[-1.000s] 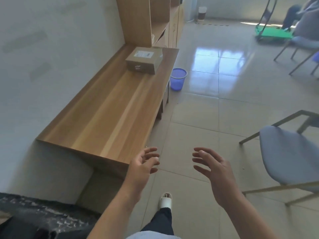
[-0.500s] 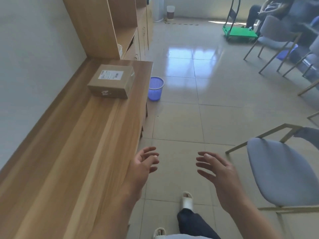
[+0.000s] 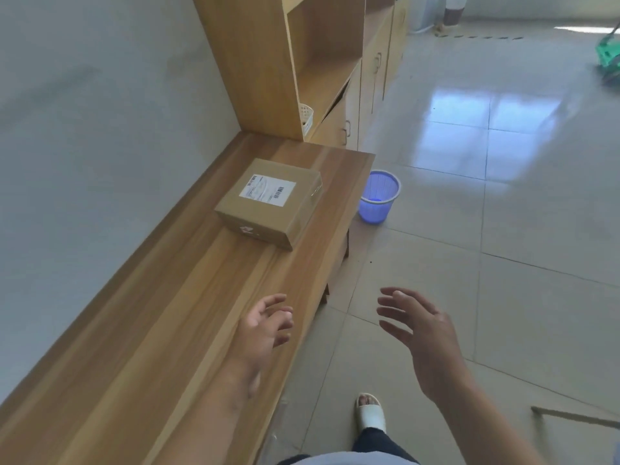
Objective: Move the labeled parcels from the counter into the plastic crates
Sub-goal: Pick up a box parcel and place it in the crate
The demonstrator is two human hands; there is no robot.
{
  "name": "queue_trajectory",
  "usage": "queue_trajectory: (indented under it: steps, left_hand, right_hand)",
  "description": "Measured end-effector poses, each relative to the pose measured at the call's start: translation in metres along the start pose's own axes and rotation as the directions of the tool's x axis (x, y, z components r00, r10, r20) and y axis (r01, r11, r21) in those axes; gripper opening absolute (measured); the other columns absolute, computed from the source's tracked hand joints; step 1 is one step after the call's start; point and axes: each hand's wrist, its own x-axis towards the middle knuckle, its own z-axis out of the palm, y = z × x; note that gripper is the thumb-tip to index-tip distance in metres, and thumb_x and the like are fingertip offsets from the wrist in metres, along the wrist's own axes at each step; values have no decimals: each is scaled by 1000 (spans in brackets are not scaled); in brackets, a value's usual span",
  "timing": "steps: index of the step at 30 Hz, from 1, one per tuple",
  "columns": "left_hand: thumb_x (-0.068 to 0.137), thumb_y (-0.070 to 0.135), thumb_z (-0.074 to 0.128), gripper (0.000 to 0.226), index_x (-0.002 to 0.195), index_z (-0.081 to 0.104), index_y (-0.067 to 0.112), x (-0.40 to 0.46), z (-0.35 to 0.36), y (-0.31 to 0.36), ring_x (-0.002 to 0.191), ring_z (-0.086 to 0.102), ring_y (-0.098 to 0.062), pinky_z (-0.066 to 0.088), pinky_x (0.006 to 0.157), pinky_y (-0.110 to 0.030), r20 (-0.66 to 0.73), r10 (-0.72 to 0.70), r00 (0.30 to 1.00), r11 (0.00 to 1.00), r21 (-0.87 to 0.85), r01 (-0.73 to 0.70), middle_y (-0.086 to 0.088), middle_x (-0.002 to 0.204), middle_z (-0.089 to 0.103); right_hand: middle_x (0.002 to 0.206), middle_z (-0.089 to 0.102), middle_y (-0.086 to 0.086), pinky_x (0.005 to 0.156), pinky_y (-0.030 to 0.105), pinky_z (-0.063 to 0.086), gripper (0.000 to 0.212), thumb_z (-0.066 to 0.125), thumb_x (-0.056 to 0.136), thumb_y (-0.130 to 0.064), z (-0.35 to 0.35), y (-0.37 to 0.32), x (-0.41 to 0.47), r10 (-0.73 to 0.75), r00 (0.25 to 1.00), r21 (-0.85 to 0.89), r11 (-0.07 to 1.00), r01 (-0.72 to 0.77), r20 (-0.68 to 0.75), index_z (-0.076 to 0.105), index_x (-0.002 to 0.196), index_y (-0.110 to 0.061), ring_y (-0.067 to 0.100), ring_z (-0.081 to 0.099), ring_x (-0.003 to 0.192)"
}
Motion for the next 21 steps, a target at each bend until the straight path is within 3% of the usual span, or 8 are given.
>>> queue_trajectory:
  steps: [5, 12, 17, 21]
  left_hand:
    - [98, 12, 65, 27, 121, 67, 27, 44, 5, 18, 104, 70, -20, 58, 86, -34, -123, -62, 991, 997, -43, 57, -3, 115, 72]
    - [101, 10, 62, 22, 118, 66, 22, 122, -8, 40, 96, 67, -18, 60, 89, -37, -313, -101, 944, 979, -201, 38, -6, 112, 70]
    - [99, 13, 66, 22, 118, 63, 23, 201, -14, 50, 112, 62, -18, 56, 90, -39, -341, -205, 917, 937, -339, 84, -4, 126, 63]
    - [97, 24, 71, 50, 142, 49, 23, 254, -12, 49, 125, 52, -23, 50, 93, -41, -281, -327, 902, 884, -427, 188, -6, 146, 52]
  right_hand:
    - [91, 77, 7, 88, 39, 57, 22, 59, 102, -14, 34, -31, 77, 83, 994, -67, 995, -78, 74, 80, 95, -12, 21, 72, 90]
    - [90, 76, 6, 89, 41, 56, 20, 59, 103, -12, 93, -63, 155, 124, 977, -202, 975, -88, 172, 78, 100, -8, 21, 70, 88]
    - [88, 76, 5, 86, 39, 56, 19, 59, 102, -10, 133, -90, 203, 142, 965, -328, 943, -63, 222, 78, 98, -10, 21, 71, 87]
    - [95, 74, 4, 90, 41, 54, 15, 63, 100, -12, 159, -108, 255, 155, 960, -486, 874, -23, 234, 77, 100, -14, 21, 68, 92]
